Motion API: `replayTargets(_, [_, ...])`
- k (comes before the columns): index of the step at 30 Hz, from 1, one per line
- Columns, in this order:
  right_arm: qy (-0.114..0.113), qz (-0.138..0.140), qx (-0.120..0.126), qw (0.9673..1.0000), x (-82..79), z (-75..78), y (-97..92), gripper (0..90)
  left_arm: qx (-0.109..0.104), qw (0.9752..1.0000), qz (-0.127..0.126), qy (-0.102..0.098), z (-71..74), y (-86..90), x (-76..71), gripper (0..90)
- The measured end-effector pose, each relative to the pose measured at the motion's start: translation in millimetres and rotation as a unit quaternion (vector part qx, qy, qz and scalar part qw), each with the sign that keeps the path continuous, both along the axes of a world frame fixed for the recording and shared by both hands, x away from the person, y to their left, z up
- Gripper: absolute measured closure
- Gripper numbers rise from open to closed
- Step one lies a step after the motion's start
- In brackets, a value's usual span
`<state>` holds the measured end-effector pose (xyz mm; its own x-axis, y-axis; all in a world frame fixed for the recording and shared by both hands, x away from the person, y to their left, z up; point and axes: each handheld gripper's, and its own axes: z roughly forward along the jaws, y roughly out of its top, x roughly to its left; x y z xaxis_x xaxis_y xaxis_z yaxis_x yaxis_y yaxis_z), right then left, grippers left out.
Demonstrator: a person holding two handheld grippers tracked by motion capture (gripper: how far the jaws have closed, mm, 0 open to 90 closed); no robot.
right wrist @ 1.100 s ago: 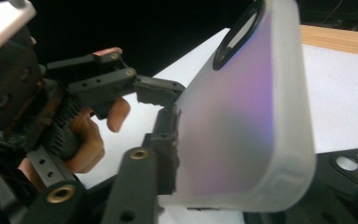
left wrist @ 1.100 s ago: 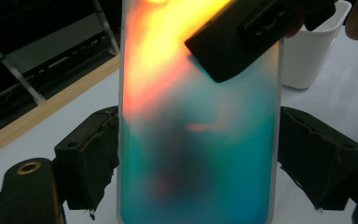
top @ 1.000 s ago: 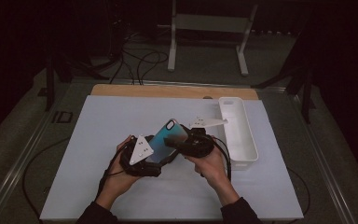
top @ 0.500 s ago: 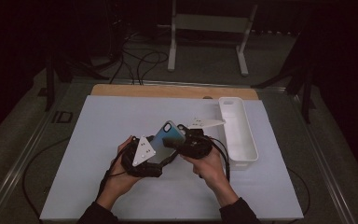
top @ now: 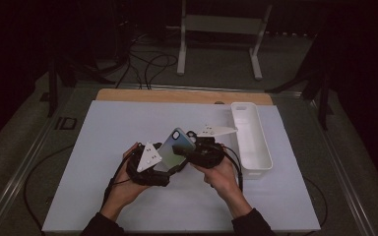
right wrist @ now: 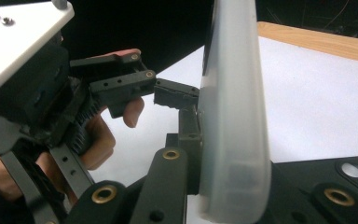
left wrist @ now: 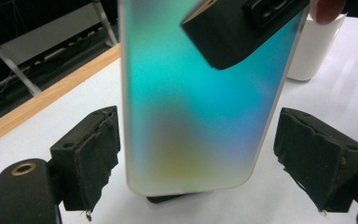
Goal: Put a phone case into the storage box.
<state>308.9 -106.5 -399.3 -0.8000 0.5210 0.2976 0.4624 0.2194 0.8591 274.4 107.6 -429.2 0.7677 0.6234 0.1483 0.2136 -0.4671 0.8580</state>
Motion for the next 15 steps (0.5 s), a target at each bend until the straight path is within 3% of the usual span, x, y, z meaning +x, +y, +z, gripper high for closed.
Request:
replayTargets(8, [-0.011, 0.000, -0.007, 0.9999, -0.5, 3.9, -7.4, 87.1, -0.015, 0.9998, -0.007, 0.015, 3.8, 8.1, 1.8, 12.0])
replayTargets(15, [-0.032, 0.033, -0.013, 0.9989, -8.3, 10.5, -10.4, 87.0, -0.044, 0.9982, -0.023, 0.033, 6.6, 16.2, 3.8, 3.8])
